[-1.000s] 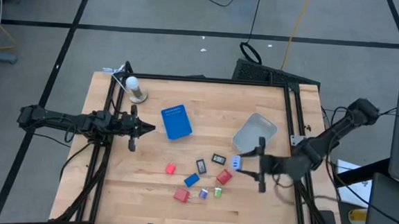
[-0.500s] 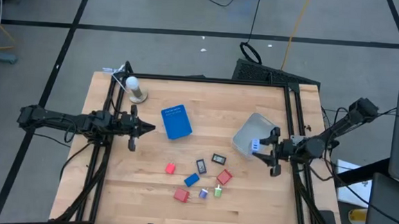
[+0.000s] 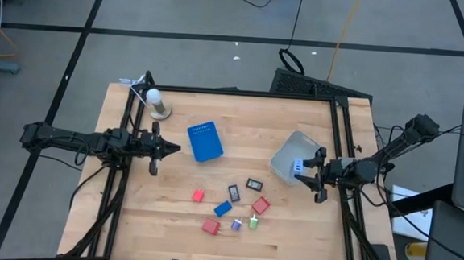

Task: Pick & Place Office items
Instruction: Put the light blue charger adapter into the gray bin

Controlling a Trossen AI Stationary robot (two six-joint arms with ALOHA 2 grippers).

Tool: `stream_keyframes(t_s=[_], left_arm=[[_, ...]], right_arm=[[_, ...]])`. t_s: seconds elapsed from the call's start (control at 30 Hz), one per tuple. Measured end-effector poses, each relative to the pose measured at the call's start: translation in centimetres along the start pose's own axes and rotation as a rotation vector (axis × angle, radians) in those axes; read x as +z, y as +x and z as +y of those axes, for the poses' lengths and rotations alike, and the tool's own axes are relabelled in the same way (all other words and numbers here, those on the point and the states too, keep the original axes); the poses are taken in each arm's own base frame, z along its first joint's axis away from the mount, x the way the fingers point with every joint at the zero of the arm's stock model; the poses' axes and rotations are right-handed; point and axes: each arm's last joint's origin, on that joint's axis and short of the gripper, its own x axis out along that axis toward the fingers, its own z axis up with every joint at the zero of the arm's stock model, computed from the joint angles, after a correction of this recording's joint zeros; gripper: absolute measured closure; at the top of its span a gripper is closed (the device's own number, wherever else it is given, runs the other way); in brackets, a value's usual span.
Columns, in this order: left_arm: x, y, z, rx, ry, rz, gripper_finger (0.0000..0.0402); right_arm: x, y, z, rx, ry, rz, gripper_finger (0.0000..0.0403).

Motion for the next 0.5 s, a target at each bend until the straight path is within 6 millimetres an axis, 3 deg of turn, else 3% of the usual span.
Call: stream_keyframes(t_s=[0.5], left_arm=[[-0.04, 0.0, 0.0, 0.0, 0.01, 0.004, 0.0376]], right_arm=[[0.33, 0.13, -0.21, -0.06, 0.01, -0.017, 0.0201]])
